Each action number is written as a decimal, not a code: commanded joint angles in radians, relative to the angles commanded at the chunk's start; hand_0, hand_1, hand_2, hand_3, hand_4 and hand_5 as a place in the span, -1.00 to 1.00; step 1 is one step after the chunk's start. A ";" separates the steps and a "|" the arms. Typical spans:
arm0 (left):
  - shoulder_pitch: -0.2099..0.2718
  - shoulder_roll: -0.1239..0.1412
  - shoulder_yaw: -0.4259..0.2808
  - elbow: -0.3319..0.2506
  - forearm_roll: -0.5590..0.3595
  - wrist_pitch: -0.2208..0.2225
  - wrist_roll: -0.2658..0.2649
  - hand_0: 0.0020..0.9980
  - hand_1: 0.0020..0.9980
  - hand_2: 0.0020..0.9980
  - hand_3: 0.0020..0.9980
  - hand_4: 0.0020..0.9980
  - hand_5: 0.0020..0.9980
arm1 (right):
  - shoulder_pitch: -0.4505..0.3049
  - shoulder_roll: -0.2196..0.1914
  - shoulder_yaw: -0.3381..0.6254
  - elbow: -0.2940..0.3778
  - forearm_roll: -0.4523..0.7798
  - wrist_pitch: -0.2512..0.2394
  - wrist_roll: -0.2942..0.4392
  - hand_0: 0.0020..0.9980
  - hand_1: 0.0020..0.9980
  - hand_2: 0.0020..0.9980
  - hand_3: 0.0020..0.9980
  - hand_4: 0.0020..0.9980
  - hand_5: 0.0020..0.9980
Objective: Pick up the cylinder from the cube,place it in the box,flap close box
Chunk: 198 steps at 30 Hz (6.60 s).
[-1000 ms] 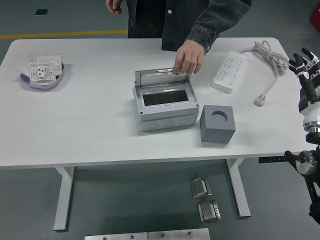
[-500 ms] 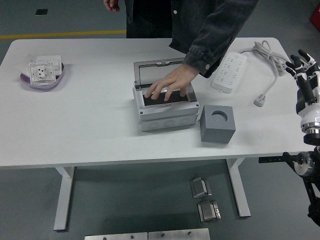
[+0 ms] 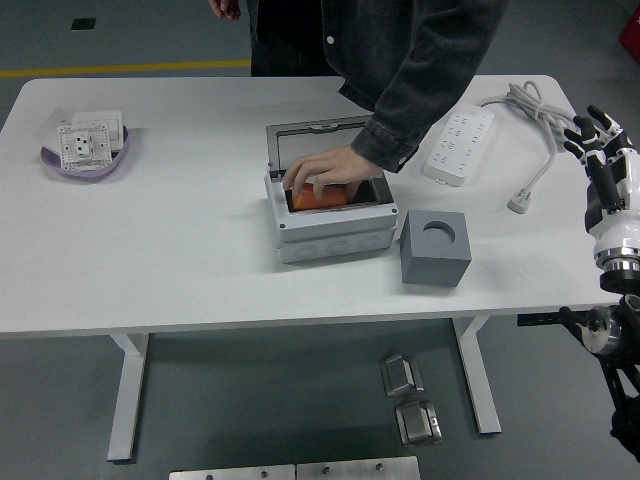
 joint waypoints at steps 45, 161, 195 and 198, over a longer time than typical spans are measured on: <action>0.000 -0.007 0.021 0.000 -0.014 0.000 0.005 0.37 0.30 0.12 0.17 -0.01 -0.92 | -0.019 0.100 -0.262 -0.063 0.136 -0.116 0.267 0.62 0.66 0.75 0.73 0.76 -0.38; -0.009 0.000 0.107 0.000 -0.086 0.007 0.010 0.37 0.32 0.13 0.18 0.01 -0.90 | 0.408 0.107 -0.606 -0.258 -0.516 -0.169 -0.230 0.20 -0.26 -0.35 -0.57 -1.00 -1.00; -0.029 0.027 0.153 0.000 -0.106 0.008 0.015 0.36 0.32 0.14 0.19 0.04 -0.86 | 0.752 0.244 -0.970 -0.561 -0.815 -0.024 -0.377 -0.03 -0.42 -0.38 -0.56 -1.00 -1.00; -0.032 0.027 0.161 0.000 -0.111 0.009 0.015 0.36 0.32 0.14 0.19 0.04 -0.86 | 0.752 0.247 -0.966 -0.569 -0.818 -0.021 -0.368 0.04 -0.13 -0.09 -0.28 -0.96 -1.00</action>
